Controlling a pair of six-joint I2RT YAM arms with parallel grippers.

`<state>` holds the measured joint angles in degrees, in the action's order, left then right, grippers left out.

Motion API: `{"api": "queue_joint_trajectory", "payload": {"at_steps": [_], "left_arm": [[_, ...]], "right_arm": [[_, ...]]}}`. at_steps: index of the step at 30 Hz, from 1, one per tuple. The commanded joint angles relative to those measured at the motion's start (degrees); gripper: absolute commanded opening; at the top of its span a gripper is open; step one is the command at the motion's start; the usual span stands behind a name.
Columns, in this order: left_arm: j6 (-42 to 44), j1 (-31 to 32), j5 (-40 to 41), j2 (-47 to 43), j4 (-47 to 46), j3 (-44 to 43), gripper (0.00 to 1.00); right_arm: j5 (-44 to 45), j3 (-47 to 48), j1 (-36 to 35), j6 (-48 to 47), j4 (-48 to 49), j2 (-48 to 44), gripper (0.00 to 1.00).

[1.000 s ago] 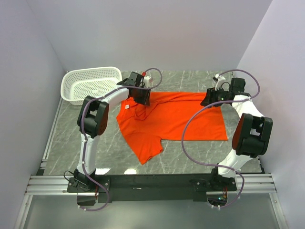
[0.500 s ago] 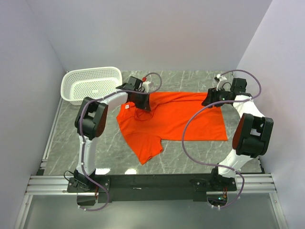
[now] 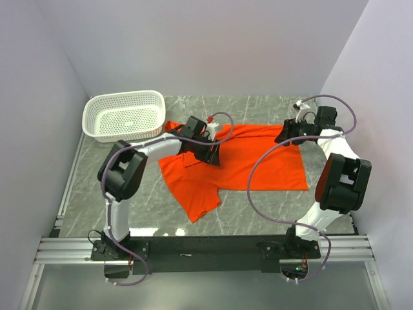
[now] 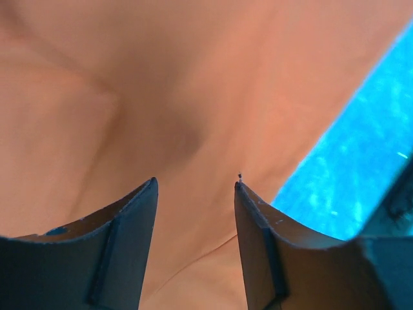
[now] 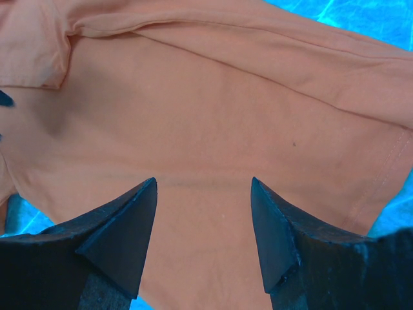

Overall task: Fold and stack the t-shirts
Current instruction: Fold the tshirt

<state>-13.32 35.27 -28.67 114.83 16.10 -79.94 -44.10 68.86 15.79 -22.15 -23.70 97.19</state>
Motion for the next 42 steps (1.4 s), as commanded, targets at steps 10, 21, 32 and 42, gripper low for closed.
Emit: {"api": "queue_joint_trajectory", "payload": {"at_steps": [10,21,32,42], "left_arm": [[-7.93,-7.83,24.45,-25.42,-3.44,12.69,0.61],[-7.34,-20.15,23.38,-49.77,0.42,27.02,0.71],[-5.84,-20.32,27.08,-56.38,0.34,32.83,0.72],[-6.01,-20.50,26.47,-55.41,0.51,32.66,0.71]], "right_arm": [[9.71,8.82,1.08,3.76,-3.89,5.20,0.65],[22.91,35.16,1.52,13.71,-11.36,24.95,0.50],[21.86,47.33,2.14,15.38,-16.11,35.00,0.46],[18.17,49.97,2.05,15.12,-17.08,38.25,0.40]]}}
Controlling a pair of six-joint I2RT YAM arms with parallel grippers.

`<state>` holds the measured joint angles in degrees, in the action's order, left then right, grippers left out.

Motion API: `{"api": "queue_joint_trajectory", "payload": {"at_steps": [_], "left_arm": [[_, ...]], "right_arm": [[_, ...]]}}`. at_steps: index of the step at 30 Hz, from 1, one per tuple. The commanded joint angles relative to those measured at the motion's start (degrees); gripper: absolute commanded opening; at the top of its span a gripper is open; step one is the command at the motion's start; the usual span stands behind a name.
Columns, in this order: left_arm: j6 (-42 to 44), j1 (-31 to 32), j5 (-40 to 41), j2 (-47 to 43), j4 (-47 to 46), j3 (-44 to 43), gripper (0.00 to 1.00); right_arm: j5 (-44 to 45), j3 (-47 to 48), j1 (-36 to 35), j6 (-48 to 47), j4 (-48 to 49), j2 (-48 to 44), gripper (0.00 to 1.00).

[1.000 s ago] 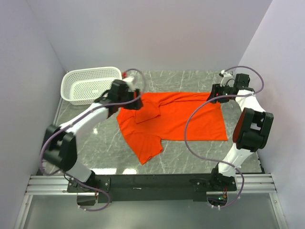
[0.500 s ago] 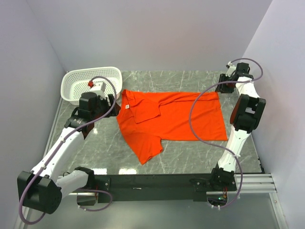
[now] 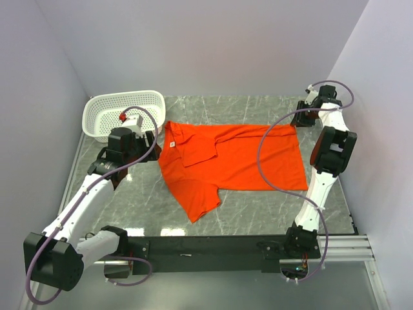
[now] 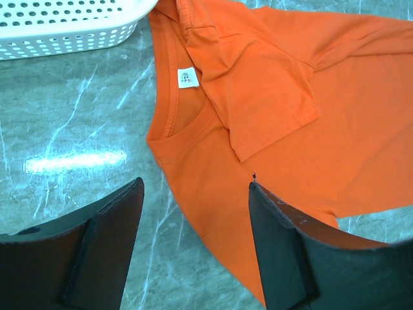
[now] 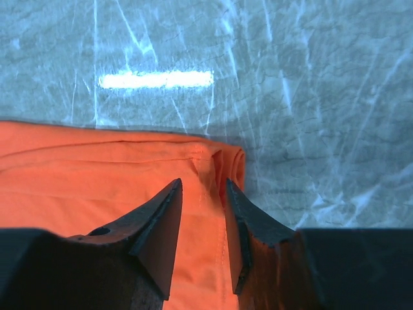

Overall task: Fold and stack the t-shirts
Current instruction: Fold the tshirt

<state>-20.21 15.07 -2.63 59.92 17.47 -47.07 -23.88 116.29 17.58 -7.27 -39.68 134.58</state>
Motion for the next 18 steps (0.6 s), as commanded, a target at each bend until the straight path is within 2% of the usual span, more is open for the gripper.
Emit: {"api": "queue_joint_trajectory", "payload": {"at_steps": [1,4,7,11,13,14,18], "left_arm": [[0.78,-0.30,0.26,-0.42,-0.86,-0.13,0.71],[0.70,-0.22,0.17,-0.07,-0.95,-0.22,0.71],[0.70,-0.30,0.26,-0.07,-0.95,-0.13,0.71],[0.52,-0.30,-0.09,0.02,-0.95,0.05,0.71],[0.34,-0.30,-0.26,0.20,-0.95,-0.04,0.71],[0.34,-0.30,-0.27,0.20,-1.04,-0.04,0.71],[0.34,-0.30,-0.35,0.37,-1.04,-0.04,0.71]], "right_arm": [[-2.31,2.63,0.26,0.24,-1.19,1.12,0.40],[-2.31,2.89,0.26,-0.11,-1.54,1.38,0.39],[-2.66,2.36,0.26,-0.47,-1.19,1.03,0.32],[-2.49,0.35,0.26,-1.17,-0.22,-0.63,0.11],[-1.79,-0.53,0.35,-1.61,0.83,-1.51,0.09],[-1.70,-1.58,0.35,-1.78,1.27,-2.56,0.04],[-1.78,-3.87,0.35,-2.66,2.33,-5.20,0.02]]}}
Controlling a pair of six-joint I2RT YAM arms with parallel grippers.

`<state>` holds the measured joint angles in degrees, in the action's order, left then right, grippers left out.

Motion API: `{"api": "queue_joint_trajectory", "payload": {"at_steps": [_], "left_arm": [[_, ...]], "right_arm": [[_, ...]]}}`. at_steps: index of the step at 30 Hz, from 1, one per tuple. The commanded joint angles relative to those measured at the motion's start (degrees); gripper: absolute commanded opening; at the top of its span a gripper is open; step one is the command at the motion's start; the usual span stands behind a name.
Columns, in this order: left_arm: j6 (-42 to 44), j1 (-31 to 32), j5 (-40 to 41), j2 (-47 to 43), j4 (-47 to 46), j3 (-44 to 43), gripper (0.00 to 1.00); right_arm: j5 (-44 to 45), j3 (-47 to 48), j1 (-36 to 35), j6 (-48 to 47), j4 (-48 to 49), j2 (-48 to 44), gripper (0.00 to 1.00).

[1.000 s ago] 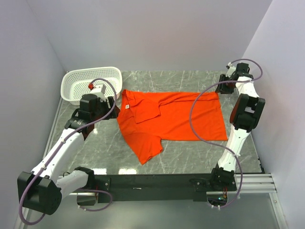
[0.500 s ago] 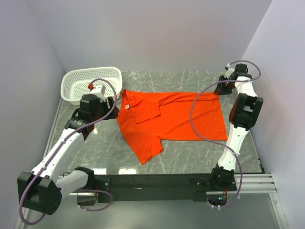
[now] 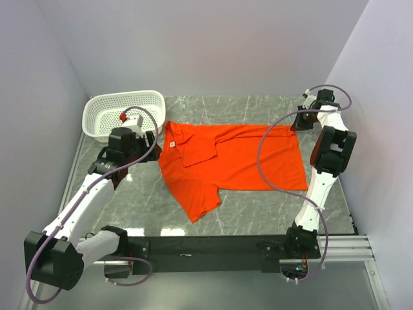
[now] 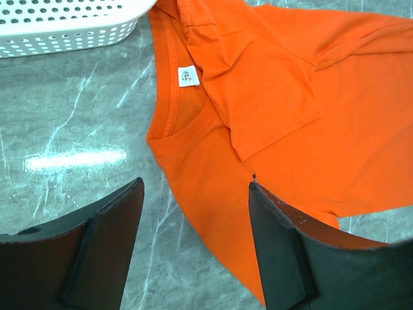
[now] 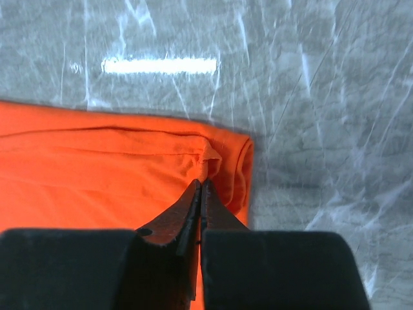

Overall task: Fold and stack the t-shirts
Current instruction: Fold the tshirt

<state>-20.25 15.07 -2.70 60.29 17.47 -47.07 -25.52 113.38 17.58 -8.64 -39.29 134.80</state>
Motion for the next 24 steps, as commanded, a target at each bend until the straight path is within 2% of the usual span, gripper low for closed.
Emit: {"api": "queue_joint_trajectory", "payload": {"at_steps": [1,6,12,18,19,22,24], "left_arm": [[0.30,-0.30,-0.38,-0.09,-1.04,0.05,0.71],[0.21,-0.30,-0.73,-0.18,-1.04,0.05,0.71],[0.39,-0.30,-1.08,-0.09,-1.22,0.14,0.71],[0.48,-0.39,-1.17,-0.09,-1.21,0.05,0.71],[0.48,-0.39,-1.25,-0.09,-1.21,0.05,0.71],[0.39,-0.39,-1.43,0.00,-1.30,-0.04,0.71],[0.48,-0.31,-1.43,0.09,-1.30,-0.13,0.71]], "right_arm": [[-0.41,-1.49,0.35,-1.55,2.11,-5.95,0.02],[-1.02,-7.55,1.05,-4.27,4.04,-10.69,0.03],[-0.15,-15.55,2.28,-9.54,5.53,-15.62,0.10],[4.42,-24.08,4.47,-13.33,9.66,-19.57,0.34],[4.77,-25.13,4.74,-13.50,9.93,-20.27,0.41],[2.67,-24.35,5.62,-14.47,8.27,-20.54,0.49],[-0.65,-23.74,5.71,-14.47,7.30,-20.72,0.49]]}}
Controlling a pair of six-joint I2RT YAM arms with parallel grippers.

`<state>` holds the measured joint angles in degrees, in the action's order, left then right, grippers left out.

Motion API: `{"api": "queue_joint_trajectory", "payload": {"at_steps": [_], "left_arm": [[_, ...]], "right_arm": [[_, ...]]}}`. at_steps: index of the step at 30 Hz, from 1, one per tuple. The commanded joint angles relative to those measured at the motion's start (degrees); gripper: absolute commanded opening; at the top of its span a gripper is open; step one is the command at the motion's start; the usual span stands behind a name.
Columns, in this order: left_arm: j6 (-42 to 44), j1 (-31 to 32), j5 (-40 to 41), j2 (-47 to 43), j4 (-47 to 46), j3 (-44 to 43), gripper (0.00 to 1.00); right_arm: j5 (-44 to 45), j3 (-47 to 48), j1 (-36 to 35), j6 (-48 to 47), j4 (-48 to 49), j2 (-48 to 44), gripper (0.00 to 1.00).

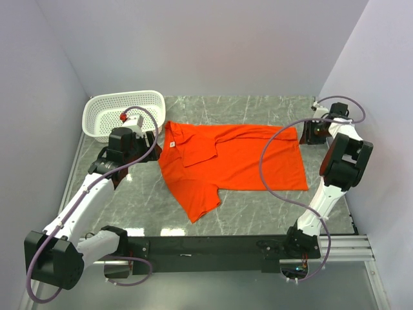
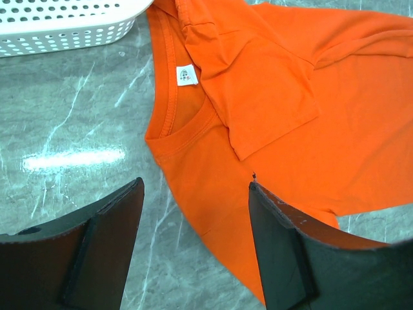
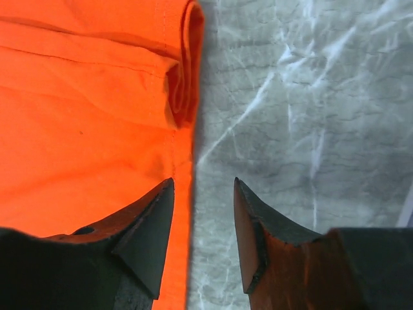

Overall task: Fold and stack the t-shirts
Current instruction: Fold the tshirt

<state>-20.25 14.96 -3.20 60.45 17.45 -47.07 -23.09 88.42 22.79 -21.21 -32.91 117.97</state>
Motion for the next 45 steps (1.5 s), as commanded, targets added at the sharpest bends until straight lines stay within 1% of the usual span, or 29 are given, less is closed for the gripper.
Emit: {"api": "queue_joint_trajectory", "payload": {"at_steps": [1,3,7,11,15,22,29,34,43,45], "left_arm": [[0.56,-0.28,-0.93,0.02,-1.37,-0.13,0.71],[0.48,-0.28,-1.02,-0.06,-1.28,-0.13,0.71],[0.56,-0.28,-0.93,-0.24,-1.19,-0.04,0.71],[0.74,-0.28,-0.75,-0.15,-1.02,-0.04,0.71],[0.74,-0.28,-0.93,-0.06,-1.02,-0.04,0.71],[0.83,-0.28,-1.28,0.20,-1.11,-0.13,0.71],[0.74,-0.37,-1.46,0.37,-1.19,-0.22,0.71],[0.83,-0.37,-1.46,0.46,-1.19,-0.30,0.71],[0.83,-0.37,-1.37,0.46,-1.11,-0.30,0.71],[0.83,-0.37,-1.37,0.37,-1.11,-0.22,0.71]], "right_arm": [[-4.40,2.36,0.59,-1.90,0.48,-3.72,0.50],[-8.18,4.12,0.16,-1.55,-1.62,-2.93,0.50],[-8.99,10.87,-1.42,2.13,-2.95,2.07,0.50],[-7.06,16.25,-2.74,6.26,-4.01,6.21,0.50],[-4.95,19.24,-3.36,7.50,-4.10,8.67,0.49],[-2.75,19.60,-3.54,8.12,-4.10,9.91,0.48],[-2.57,20.12,-3.71,8.20,-4.45,10.79,0.45],[-3.36,21.62,-3.98,8.38,-5.59,11.84,0.38],[-3.36,20.65,-3.98,8.29,-5.59,11.67,0.35],[-3.80,20.65,-3.98,8.29,-5.77,11.67,0.31]]}}
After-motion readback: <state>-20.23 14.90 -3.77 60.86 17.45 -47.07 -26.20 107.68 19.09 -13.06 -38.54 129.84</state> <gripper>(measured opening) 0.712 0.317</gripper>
